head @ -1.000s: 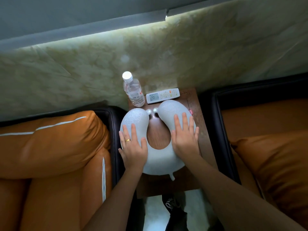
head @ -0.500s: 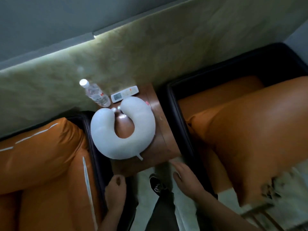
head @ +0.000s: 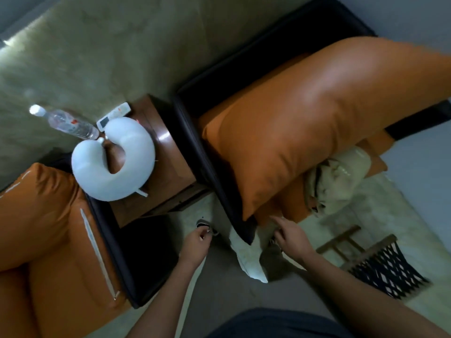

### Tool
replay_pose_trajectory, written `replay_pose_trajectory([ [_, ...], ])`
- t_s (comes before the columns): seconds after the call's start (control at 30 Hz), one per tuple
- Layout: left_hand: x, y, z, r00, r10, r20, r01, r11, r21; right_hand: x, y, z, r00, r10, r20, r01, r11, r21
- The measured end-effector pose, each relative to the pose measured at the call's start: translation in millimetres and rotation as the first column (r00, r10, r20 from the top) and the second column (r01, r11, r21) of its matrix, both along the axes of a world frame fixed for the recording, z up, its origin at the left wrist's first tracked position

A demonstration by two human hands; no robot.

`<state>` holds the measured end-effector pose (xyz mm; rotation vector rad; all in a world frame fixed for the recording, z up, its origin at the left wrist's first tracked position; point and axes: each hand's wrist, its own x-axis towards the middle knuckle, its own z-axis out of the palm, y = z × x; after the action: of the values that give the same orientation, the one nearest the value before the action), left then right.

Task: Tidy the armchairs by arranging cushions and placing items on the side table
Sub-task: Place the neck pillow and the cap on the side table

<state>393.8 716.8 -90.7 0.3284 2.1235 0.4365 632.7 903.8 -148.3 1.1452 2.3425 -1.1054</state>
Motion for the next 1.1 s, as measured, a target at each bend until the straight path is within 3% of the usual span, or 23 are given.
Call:
replay_pose_trajectory([
  [0.17,50.9,56.8,2.9,0.945,-0.317,-0.081,0.309,0.946,-0.093,60.6,49.9,-10.5,0.985,-0.167,-0.043,0.168,0.986,0.017],
  [0.47,104.3,70.9,1.2,0.824,-0.553,0.125,0.566,0.803,-0.185,112.5,130.7,-22.6,0.769,-0.615,-0.173,0.628,0.777,0.033],
  [0.63,107.4,59.7,9.5,0.845,-0.519,0.128,0.534,0.818,-0.213,100.4,175.7,-40.3,0.719,-0.682,-0.135,0.683,0.729,-0.047],
  [0.8,102.4,51.3,14.4,0.865,-0.493,0.095,0.501,0.838,-0.216,92.2,205.1,-60.6,0.409,-0.911,-0.046,0.886,0.408,-0.22],
  [0.9,100.1,47.5,13.4,0.876,-0.475,0.08,0.48,0.85,-0.215,94.9,212.0,-72.6,0.395,-0.918,0.044,0.888,0.369,-0.274],
  [1.1,104.5,38.3,12.2,0.891,-0.439,0.113,0.453,0.859,-0.24,98.0,205.8,-78.8,0.365,-0.93,0.054,0.845,0.306,-0.438],
])
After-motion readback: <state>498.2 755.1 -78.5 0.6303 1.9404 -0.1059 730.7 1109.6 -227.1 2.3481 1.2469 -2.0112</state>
